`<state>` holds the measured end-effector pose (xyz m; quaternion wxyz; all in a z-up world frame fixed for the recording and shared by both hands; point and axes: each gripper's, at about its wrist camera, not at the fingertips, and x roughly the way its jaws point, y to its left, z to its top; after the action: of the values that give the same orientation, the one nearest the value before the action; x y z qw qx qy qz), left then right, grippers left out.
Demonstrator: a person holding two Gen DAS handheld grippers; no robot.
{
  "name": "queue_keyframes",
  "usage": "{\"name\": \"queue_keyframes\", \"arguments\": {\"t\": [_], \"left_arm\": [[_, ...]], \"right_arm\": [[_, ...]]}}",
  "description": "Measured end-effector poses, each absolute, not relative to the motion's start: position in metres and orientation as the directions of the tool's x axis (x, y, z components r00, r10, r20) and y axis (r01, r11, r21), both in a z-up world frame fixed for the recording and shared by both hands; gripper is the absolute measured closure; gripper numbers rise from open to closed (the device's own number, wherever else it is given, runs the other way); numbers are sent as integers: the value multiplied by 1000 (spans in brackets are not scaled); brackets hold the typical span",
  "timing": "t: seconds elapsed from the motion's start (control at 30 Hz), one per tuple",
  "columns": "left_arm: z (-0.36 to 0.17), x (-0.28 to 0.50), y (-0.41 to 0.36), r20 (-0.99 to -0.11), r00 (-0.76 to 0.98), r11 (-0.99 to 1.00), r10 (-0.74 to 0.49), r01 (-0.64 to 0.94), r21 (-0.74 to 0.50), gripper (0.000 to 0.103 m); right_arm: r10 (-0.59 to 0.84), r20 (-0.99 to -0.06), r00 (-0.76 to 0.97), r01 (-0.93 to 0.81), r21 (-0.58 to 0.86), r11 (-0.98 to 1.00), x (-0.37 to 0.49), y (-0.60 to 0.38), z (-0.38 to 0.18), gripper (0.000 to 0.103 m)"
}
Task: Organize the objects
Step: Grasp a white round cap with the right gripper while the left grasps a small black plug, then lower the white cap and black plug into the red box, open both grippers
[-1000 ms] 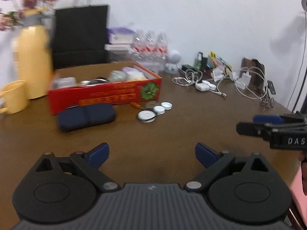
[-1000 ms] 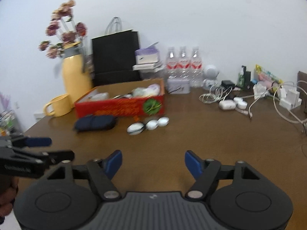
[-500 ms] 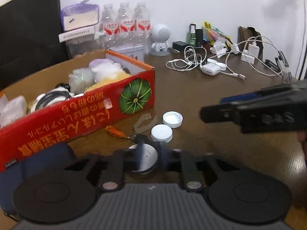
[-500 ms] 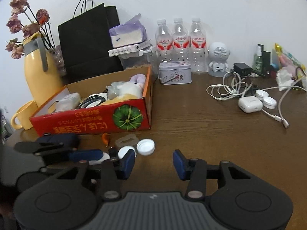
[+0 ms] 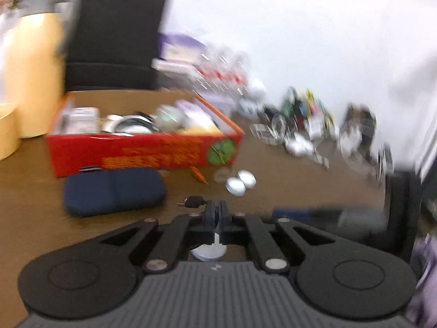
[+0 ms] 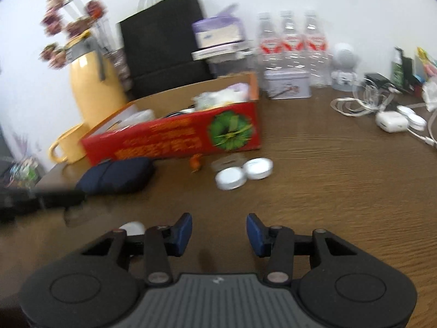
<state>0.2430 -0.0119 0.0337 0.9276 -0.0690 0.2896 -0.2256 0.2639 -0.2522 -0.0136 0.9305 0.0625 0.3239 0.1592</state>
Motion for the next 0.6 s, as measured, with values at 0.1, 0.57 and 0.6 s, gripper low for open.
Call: {"name": "queue_keyframes", "arguments": {"t": [0.1,0.57,0.6], "left_arm": [[39,240,4,-504,756,908,-418,329,-260,100],[37,183,20,-514,780,934,-357,294,-202,100],[37,177,22,-514,784,937,-349,292,-192,100]], "right_arm": [[413,-579,703,-362,208,909,249,-224,-12,59],[312,-620,720,-375,30,927,232,-164,-21,65],[292,-621,728,-356,22,934,222,-166,-19,65]]}}
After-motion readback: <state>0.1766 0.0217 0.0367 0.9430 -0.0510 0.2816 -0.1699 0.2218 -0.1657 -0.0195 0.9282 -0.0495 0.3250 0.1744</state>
